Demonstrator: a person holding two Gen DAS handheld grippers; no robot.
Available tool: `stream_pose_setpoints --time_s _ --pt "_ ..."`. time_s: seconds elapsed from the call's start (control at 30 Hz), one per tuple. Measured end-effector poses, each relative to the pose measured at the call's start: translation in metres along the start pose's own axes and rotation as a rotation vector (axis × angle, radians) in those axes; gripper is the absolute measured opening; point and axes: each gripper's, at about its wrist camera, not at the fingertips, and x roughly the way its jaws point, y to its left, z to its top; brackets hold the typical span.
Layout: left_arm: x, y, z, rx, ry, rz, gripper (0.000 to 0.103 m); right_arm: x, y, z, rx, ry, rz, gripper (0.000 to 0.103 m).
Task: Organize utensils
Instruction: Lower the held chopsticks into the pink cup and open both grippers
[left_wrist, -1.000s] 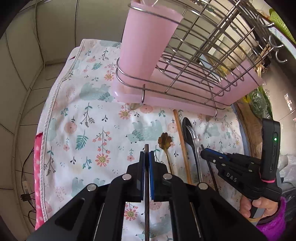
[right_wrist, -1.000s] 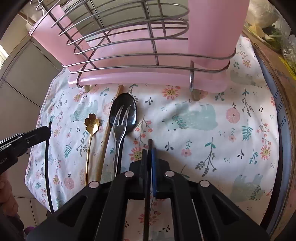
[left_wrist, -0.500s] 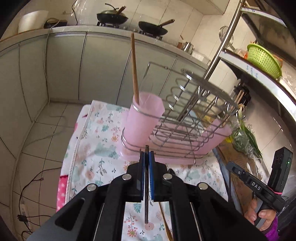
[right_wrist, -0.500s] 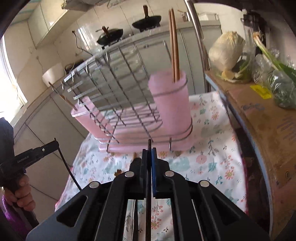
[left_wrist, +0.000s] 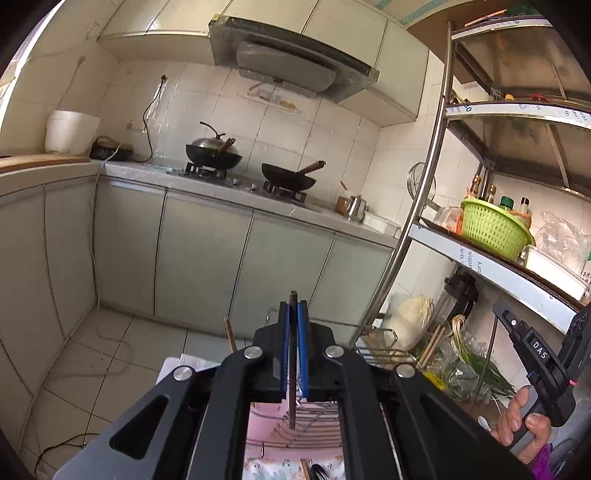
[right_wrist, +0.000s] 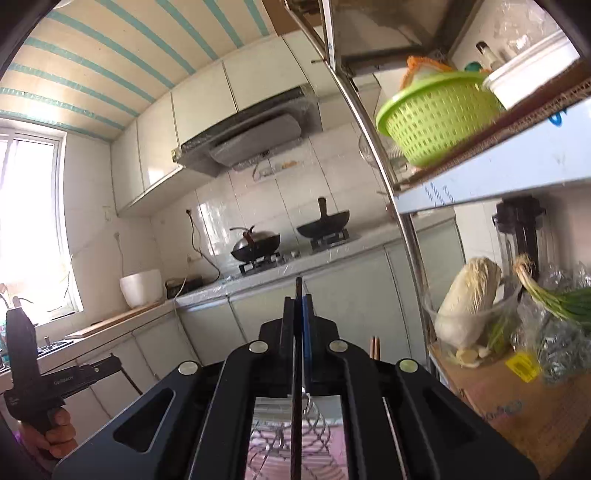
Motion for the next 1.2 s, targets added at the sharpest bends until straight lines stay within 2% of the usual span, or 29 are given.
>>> stream_pose_setpoints --time_s 0.17,0.27,0.53,0.9,1.2 --pt "0.013 -0.001 0.013 0.027 -0.044 0.029 0.004 0.027 -0.005 -0.004 -0.079 -0.103 -0.043 0.004" --pt "0.028 0.000 0.011 0.048 -0.048 0.052 0.004 0.043 -0.009 -0.014 -0.124 -0.122 -0.068 0.004" --pt "0.065 0.007 -0.011 0.065 0.035 0.067 0.004 0.063 -0.026 -0.044 -0.138 -0.112 -0.097 0.004" --pt "0.095 0.013 -0.050 0.054 0.165 0.076 0.004 0.067 -0.032 -0.037 -0.131 -0.111 -0.099 0.004" --pt "0.095 0.017 -0.066 0.048 0.202 0.084 0.006 0.059 -0.039 -0.069 -0.113 0.004 -0.113 0.004"
